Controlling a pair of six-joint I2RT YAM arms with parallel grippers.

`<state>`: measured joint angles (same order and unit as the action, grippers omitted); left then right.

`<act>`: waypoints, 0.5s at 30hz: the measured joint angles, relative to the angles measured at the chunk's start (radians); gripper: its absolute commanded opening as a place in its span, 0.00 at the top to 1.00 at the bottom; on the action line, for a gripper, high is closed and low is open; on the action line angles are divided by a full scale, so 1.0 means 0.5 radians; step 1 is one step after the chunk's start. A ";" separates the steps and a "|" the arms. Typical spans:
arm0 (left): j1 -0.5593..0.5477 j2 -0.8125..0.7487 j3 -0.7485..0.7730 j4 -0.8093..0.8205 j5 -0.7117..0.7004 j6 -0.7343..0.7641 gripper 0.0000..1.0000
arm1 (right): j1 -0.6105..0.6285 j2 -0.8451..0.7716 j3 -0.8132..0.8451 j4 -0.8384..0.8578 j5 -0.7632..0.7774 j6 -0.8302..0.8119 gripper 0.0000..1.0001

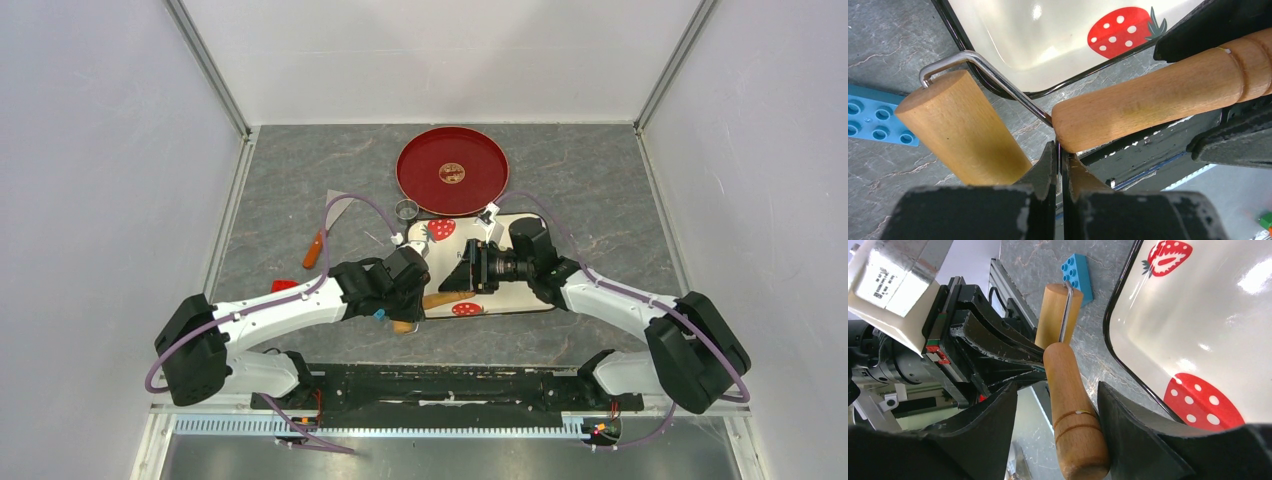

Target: Roll out the dumpling wrappers from the dough

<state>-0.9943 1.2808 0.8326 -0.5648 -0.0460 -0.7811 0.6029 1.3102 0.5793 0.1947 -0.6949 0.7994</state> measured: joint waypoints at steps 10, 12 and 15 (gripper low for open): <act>0.000 -0.002 0.000 0.037 0.001 0.002 0.98 | 0.001 0.053 -0.004 -0.033 -0.054 -0.010 0.45; 0.000 -0.002 0.000 0.040 0.001 0.002 0.98 | 0.003 0.060 -0.004 -0.047 -0.060 -0.014 0.46; 0.000 -0.002 0.000 0.043 0.006 0.002 0.98 | 0.004 0.063 -0.004 -0.057 -0.069 -0.014 0.49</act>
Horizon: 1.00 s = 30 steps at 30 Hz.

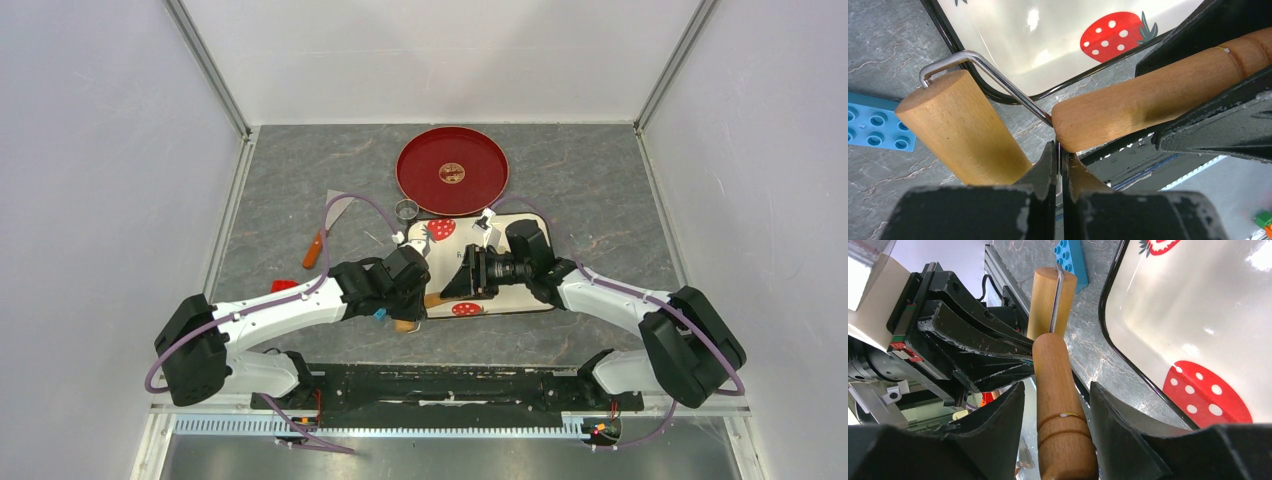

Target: Roll out the dumpling wrappers from the dough

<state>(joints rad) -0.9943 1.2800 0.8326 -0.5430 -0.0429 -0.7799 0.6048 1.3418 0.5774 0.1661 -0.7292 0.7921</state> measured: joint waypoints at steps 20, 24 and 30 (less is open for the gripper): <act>0.000 0.002 0.000 0.019 0.055 0.014 0.96 | 0.014 0.047 0.000 0.016 -0.088 0.018 0.95; 0.000 0.002 0.000 0.017 0.054 0.015 0.51 | 0.014 0.049 0.000 0.017 -0.089 0.017 1.00; 0.006 0.003 0.001 0.127 0.163 0.027 0.22 | 0.018 0.083 0.001 -0.110 -0.047 -0.052 1.00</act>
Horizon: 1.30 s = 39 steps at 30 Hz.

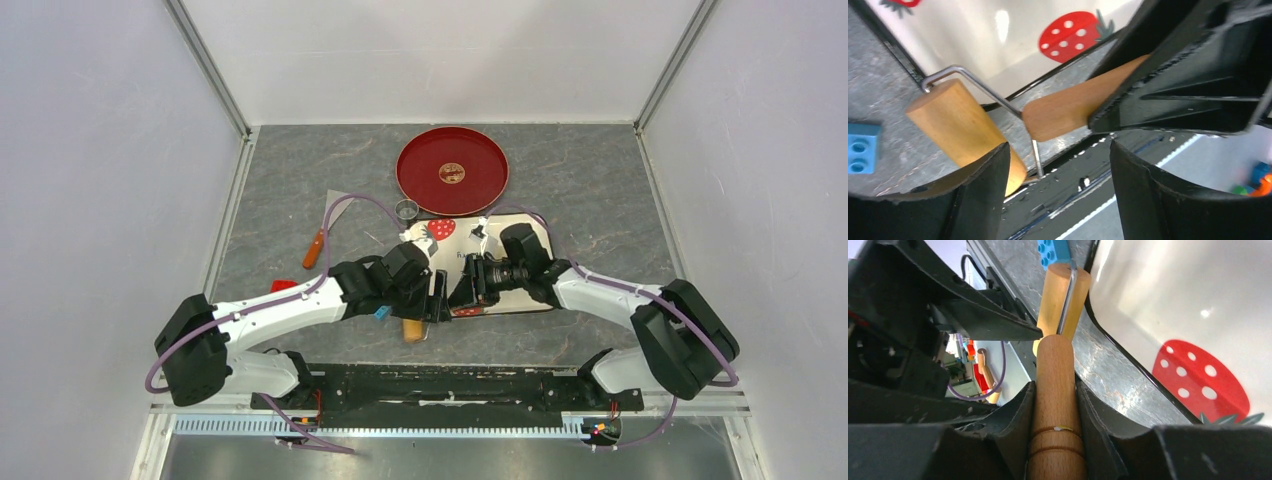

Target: Roll out the dumpling wrappers from the dough

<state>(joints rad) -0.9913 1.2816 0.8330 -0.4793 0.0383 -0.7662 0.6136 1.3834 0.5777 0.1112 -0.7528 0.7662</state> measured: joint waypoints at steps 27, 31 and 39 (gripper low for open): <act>0.716 0.133 -0.009 0.223 0.385 0.058 0.25 | -0.342 -0.335 0.601 -1.273 0.906 -0.706 1.00; 0.720 0.278 0.077 0.102 0.283 0.116 0.26 | -0.342 -0.365 0.702 -1.398 1.015 -0.805 1.00; 0.723 0.558 0.188 -0.043 0.190 0.185 0.34 | -0.342 -0.428 0.789 -1.473 1.069 -0.911 1.00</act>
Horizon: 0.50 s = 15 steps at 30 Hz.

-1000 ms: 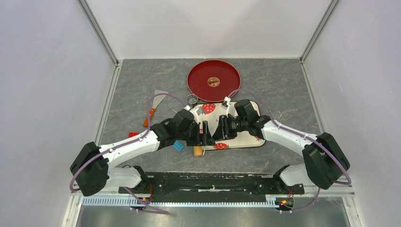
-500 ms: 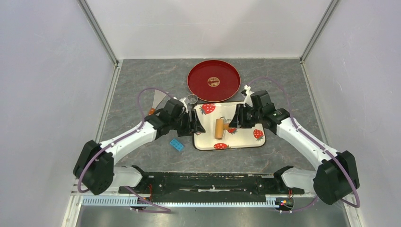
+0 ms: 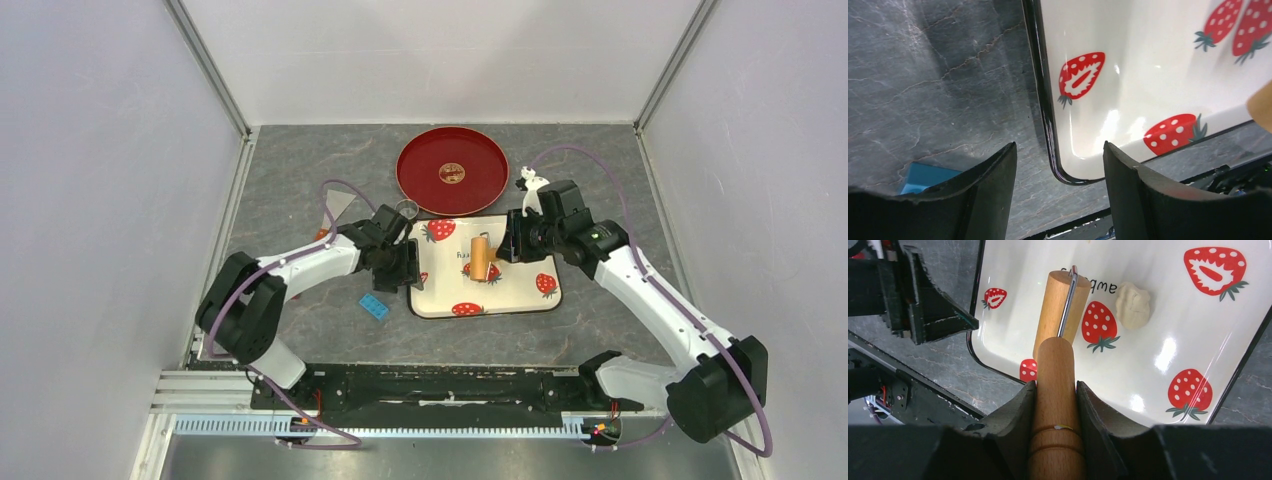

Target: Roll out the dumpling wrappers from the dough

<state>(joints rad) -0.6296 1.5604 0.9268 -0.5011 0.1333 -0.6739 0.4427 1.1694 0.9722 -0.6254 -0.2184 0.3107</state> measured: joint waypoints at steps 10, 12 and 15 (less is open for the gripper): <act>0.002 0.165 -0.035 0.072 0.128 -0.017 0.82 | 0.000 0.002 0.105 -0.086 0.005 -0.094 1.00; 0.002 0.166 -0.066 0.079 0.136 -0.025 0.94 | 0.000 0.002 0.135 -0.088 0.004 -0.116 1.00; 0.015 0.166 -0.077 0.092 0.172 -0.043 0.98 | 0.000 0.002 0.167 -0.086 -0.005 -0.146 1.00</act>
<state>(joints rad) -0.6220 1.6436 0.8883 -0.4553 0.2192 -0.6956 0.4427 1.1706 1.0557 -0.6685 -0.2211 0.2375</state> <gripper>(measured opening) 0.081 0.348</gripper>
